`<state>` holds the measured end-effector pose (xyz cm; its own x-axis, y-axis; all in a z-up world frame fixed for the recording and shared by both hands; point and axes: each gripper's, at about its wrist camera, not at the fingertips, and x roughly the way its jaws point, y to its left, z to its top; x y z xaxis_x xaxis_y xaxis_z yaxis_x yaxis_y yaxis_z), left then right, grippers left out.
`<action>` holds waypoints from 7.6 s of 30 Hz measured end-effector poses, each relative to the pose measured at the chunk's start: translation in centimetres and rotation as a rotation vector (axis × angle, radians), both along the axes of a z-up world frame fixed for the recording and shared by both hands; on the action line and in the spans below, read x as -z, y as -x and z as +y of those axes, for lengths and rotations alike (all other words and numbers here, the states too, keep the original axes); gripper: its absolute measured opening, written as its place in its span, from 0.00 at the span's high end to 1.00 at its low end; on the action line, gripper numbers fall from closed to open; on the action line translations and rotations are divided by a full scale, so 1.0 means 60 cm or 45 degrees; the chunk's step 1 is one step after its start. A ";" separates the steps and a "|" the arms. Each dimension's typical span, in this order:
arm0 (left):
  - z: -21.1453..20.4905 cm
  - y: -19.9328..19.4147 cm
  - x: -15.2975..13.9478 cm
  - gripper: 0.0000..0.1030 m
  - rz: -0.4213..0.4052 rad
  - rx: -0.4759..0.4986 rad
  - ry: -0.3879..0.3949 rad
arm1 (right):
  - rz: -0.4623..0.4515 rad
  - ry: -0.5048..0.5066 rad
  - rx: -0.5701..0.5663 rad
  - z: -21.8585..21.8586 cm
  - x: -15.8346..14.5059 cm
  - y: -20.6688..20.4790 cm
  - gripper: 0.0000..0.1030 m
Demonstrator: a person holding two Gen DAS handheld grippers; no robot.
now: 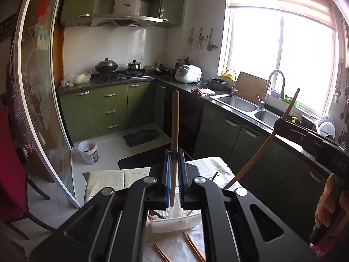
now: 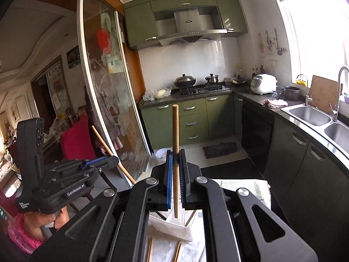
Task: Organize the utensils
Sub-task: 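Lift both held chopsticks upright and carry them over the white caddy, then open both tools to drop the chopsticks into the caddy, then grasp a wooden chopstick with the left tool while the right tool grasps another, then lift both chopsticks upright and carry them over the white caddy, then open both tools to drop the chopsticks into the caddy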
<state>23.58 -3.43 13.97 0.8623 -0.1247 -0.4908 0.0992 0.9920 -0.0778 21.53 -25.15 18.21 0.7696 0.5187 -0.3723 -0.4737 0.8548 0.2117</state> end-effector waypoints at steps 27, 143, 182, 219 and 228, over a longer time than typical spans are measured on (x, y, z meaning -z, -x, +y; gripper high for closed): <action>0.029 0.006 0.116 0.74 0.259 -0.003 0.000 | 0.211 0.056 -0.035 0.005 0.167 -0.045 0.74; 0.071 0.066 0.301 0.95 0.726 -0.068 -0.121 | 0.486 0.248 -0.109 0.044 0.338 0.054 0.93; 0.048 0.188 0.192 0.95 0.410 0.005 -0.152 | 0.319 0.186 -0.079 -0.019 0.263 0.155 0.93; 0.002 -0.049 -0.016 0.95 0.171 0.043 -0.039 | 0.108 0.063 0.011 0.042 0.018 -0.083 0.93; 0.006 -0.089 0.102 0.95 0.406 0.051 -0.055 | 0.276 0.139 -0.022 0.073 0.136 -0.144 0.93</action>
<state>28.90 -3.05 7.88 0.6592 -0.1285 -0.7409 0.1158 0.9909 -0.0688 30.15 -20.76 10.04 0.6569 0.4789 -0.5824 -0.4424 0.8703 0.2166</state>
